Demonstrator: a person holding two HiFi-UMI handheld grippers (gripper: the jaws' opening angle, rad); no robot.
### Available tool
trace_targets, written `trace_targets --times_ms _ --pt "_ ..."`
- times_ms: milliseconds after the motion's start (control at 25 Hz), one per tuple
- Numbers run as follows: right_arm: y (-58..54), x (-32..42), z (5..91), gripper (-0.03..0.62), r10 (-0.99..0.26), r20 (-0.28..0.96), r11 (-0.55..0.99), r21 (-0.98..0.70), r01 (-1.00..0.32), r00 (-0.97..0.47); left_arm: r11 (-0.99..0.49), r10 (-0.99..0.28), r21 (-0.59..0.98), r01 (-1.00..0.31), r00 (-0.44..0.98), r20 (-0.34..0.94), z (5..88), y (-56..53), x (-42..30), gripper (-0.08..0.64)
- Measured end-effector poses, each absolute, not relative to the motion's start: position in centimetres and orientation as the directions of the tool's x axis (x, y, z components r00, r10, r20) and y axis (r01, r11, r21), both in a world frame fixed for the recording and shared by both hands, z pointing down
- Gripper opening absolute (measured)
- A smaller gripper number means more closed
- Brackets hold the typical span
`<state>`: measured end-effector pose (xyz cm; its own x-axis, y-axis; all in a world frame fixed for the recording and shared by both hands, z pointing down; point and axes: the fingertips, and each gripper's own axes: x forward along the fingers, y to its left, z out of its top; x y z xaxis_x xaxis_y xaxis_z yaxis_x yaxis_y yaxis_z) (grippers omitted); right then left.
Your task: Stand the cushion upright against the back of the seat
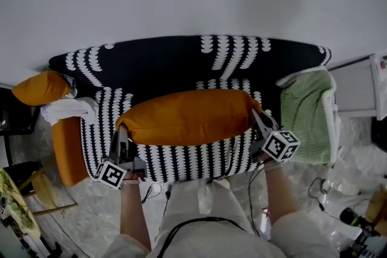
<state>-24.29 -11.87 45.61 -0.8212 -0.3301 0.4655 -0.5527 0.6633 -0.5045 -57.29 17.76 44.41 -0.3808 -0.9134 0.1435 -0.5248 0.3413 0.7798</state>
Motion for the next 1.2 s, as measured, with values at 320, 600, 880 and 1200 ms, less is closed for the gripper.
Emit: trace_targets --times_ms 320,600,880,1200 --pt "-14.0 -28.7 46.0 0.035 -0.334 0.478 0.647 -0.511 -0.566 -0.812 0.366 -0.893 0.776 -0.515 -0.429 0.136 44.8 15.8 -61.8 0.051" --pt "-17.3 -31.8 46.7 0.035 -0.361 0.471 0.622 -0.521 -0.584 -0.805 0.353 -0.892 0.783 -0.512 -0.436 0.118 45.4 13.1 -64.9 0.051" --pt "-19.6 -33.9 47.8 0.035 -0.395 0.461 0.572 -0.553 -0.606 -0.794 0.345 -0.895 0.793 -0.502 -0.430 0.117 46.2 10.4 -67.6 0.051" --pt "-21.7 -35.3 48.4 0.035 -0.417 0.461 0.550 -0.558 -0.622 -0.783 0.338 -0.900 0.800 -0.496 -0.419 0.120 47.0 8.0 -69.6 0.051"
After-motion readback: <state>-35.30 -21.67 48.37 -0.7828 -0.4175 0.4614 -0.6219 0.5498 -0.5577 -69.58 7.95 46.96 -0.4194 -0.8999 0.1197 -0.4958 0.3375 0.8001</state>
